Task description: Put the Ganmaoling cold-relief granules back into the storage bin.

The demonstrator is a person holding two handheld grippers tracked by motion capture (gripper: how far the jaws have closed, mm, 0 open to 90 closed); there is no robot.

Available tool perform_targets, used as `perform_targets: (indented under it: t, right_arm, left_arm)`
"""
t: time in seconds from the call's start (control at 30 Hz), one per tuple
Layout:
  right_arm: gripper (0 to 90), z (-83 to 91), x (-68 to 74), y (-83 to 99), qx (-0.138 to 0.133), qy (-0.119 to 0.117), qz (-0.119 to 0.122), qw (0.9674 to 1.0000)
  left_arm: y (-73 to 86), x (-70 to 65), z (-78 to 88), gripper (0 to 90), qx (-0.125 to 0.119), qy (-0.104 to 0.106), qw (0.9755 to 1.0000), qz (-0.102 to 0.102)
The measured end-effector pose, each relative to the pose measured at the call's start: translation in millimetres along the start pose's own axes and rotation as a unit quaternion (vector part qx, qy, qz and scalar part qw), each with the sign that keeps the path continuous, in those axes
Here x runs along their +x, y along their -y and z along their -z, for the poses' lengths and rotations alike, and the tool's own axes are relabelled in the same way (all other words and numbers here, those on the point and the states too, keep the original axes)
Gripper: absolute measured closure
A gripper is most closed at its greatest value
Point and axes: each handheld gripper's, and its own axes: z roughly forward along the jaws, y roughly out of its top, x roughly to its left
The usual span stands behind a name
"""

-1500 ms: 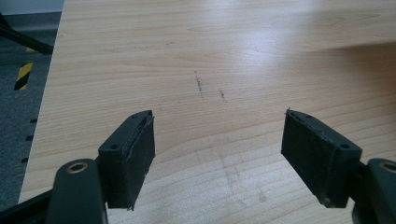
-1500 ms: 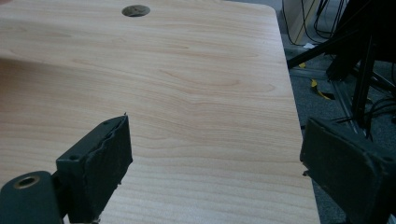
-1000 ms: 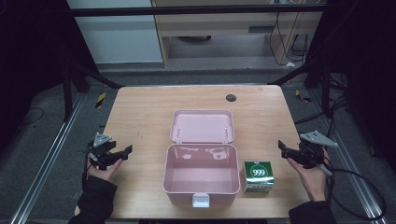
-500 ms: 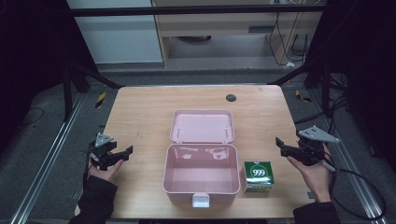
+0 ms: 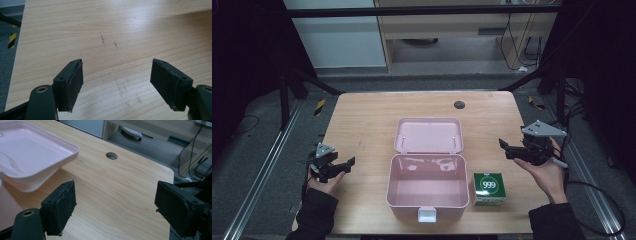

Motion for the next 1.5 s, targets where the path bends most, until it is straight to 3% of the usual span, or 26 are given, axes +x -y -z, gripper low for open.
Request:
perform_targets:
  t: [0.4, 0.53, 0.73, 0.97, 1.1, 1.13, 1.17, 1.27, 1.3, 1.4, 1.47, 1.5]
  right_arm:
    - [16.4, 7.1, -1.3, -23.8, 0.001, -0.022, 0.027, 0.9994]
    - [15.8, 8.1, 0.8, -29.3, 0.005, -0.040, 0.044, 0.9982]
    - [14.4, 8.0, 9.1, -37.7, 0.024, -0.078, 0.082, 0.9932]
    - [12.9, 6.4, 16.8, -41.8, 0.045, -0.105, 0.118, 0.9864]
    - [11.3, 5.3, 23.5, -42.3, 0.064, -0.130, 0.144, 0.9788]
    - [11.3, 5.3, 23.5, -42.3, 0.064, -0.130, 0.144, 0.9788]
    - [11.1, 4.4, 26.2, -41.8, 0.073, -0.141, 0.158, 0.9745]
    - [10.4, 3.8, 29.4, -41.1, 0.083, -0.155, 0.172, 0.9694]
    - [10.4, 3.8, 29.4, -41.1, 0.083, -0.155, 0.172, 0.9694]
    - [10.1, 3.7, 33.7, -39.9, 0.090, -0.170, 0.187, 0.9634]
    - [9.9, 3.7, 34.2, -39.8, 0.092, -0.174, 0.189, 0.9620]
    - [9.5, 3.7, 36.1, -39.4, 0.099, -0.180, 0.193, 0.9593]
  left_arm:
    - [0.7, -1.8, -2.8, 25.2, 0.008, 0.002, 0.9999, -0.008]
    - [0.7, -2.7, -2.9, 25.1, 0.012, 0.002, 0.9999, -0.012]
    - [0.7, -3.2, -3.6, 25.1, 0.013, 0.003, 0.9998, -0.014]
    - [0.8, -3.7, -3.9, 25.0, 0.014, 0.003, 0.9998, -0.015]
    - [0.8, -3.7, -3.9, 25.0, 0.014, 0.003, 0.9998, -0.015]
    - [0.7, -3.6, -4.0, 25.0, 0.014, 0.003, 0.9998, -0.016]
    - [0.7, -3.7, -4.1, 25.1, 0.015, 0.004, 0.9998, -0.016]
    - [0.8, -4.0, -4.3, 25.0, 0.016, 0.005, 0.9997, -0.017]
    - [0.8, -4.0, -4.3, 25.0, 0.016, 0.005, 0.9997, -0.017]
    - [0.8, -3.8, -4.3, 25.0, 0.016, 0.005, 0.9997, -0.017]
    - [0.8, -3.7, -4.4, 25.0, 0.017, 0.005, 0.9997, -0.016]
    - [0.8, -3.9, -4.6, 25.0, 0.017, 0.005, 0.9997, -0.018]
